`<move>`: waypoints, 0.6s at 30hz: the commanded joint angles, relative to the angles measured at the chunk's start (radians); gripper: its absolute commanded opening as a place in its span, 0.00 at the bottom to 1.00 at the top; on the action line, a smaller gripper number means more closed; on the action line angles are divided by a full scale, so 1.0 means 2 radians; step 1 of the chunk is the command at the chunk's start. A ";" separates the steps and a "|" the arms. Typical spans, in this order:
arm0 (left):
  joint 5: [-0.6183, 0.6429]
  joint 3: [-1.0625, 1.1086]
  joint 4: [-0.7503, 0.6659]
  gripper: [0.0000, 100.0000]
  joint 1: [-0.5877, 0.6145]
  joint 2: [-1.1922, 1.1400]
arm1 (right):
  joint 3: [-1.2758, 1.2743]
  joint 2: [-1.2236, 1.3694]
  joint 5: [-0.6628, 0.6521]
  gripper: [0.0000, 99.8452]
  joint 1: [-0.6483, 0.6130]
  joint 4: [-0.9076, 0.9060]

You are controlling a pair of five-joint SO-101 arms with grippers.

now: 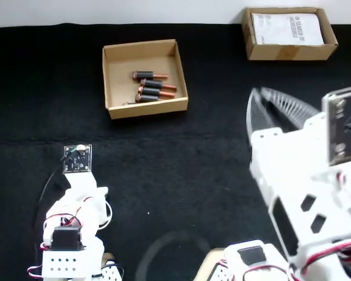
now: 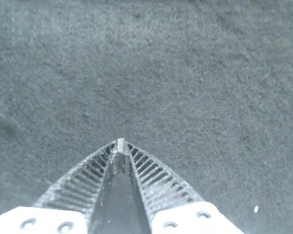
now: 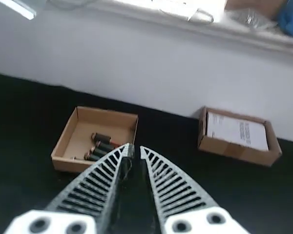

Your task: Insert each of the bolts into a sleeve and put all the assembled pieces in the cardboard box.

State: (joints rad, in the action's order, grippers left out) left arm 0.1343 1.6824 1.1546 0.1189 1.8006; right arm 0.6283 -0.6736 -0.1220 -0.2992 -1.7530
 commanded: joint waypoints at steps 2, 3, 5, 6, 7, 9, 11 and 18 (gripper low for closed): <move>-0.002 0.007 0.009 0.01 -0.005 0.003 | -0.217 -0.092 0.004 0.01 0.006 -0.003; -0.002 0.007 0.012 0.01 -0.005 0.003 | -0.264 -0.108 0.004 0.01 0.006 -0.003; -0.002 0.007 0.016 0.01 -0.005 0.003 | -0.354 -0.134 0.004 0.01 0.006 0.008; -0.002 0.007 0.018 0.01 -0.005 0.003 | -0.403 -0.148 0.004 0.01 0.007 0.020; -0.002 0.007 0.019 0.01 -0.005 0.003 | -0.451 -0.159 0.004 0.01 0.007 0.036; -0.002 0.007 0.019 0.01 -0.005 0.003 | -0.550 -0.182 0.002 0.01 0.008 0.071; -0.002 0.007 0.035 0.01 -0.005 0.003 | -0.646 -0.203 0.002 0.01 0.008 0.114; -0.002 0.007 0.067 0.01 -0.004 0.003 | -0.900 -0.239 0.001 0.01 0.009 0.287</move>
State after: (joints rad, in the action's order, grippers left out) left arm 0.1327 1.6824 1.2820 0.1189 1.8006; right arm -1.0058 -1.1278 -0.1220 -0.2931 -1.3050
